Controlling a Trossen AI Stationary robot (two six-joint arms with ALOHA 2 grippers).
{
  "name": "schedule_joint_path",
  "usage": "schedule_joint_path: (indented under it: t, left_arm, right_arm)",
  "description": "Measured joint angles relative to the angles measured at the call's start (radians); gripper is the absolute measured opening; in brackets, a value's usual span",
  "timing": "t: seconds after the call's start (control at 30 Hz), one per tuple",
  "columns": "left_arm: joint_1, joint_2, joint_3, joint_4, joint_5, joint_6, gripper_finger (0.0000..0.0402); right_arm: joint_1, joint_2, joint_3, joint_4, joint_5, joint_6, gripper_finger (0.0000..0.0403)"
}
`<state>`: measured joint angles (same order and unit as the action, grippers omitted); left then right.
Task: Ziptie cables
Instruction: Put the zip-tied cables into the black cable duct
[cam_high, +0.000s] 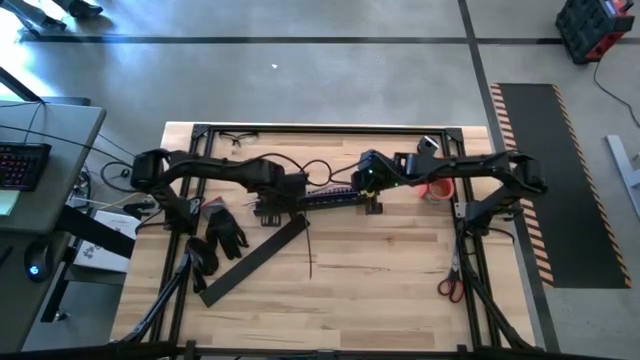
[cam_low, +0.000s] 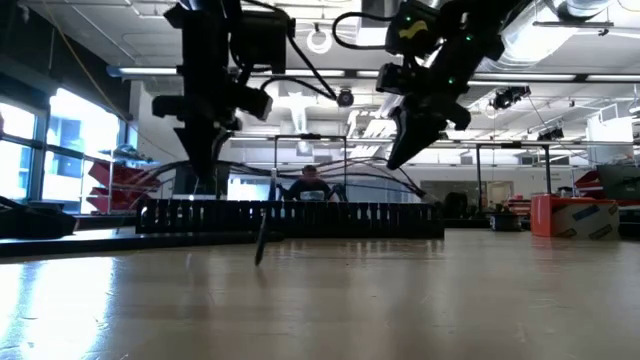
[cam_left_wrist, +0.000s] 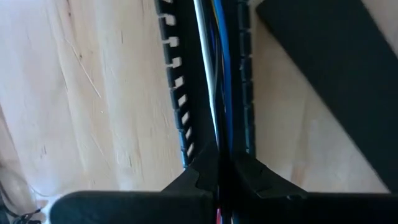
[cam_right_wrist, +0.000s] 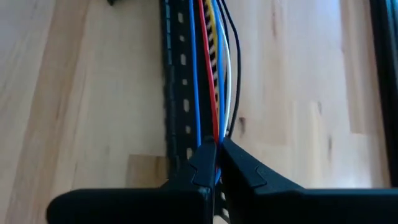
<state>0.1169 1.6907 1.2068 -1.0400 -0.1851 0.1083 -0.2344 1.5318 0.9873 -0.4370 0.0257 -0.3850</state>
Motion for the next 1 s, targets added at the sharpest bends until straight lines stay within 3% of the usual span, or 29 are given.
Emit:
schedule_joint_path:
  t: [0.2, 0.37, 0.63, 1.0]
  left_arm:
    - [0.036, 0.027, -0.007, 0.06, 0.039, 0.022, 0.0]
    - [0.042, 0.029, -0.084, 0.191, 0.1, 0.034, 0.0]
    - [0.042, 0.029, -0.166, 0.264, 0.098, 0.023, 0.0002]
    - [0.042, 0.028, -0.167, 0.24, 0.042, 0.007, 0.0089]
  right_arm:
    - [-0.023, 0.0, 0.041, -0.055, 0.017, -0.039, 0.0]
    - [-0.043, 0.001, 0.04, -0.076, 0.024, -0.086, 0.0]
    - [-0.047, 0.031, 0.039, -0.075, -0.063, -0.088, 0.0]
    - [-0.047, 0.132, 0.039, -0.048, -0.062, -0.084, 0.0]
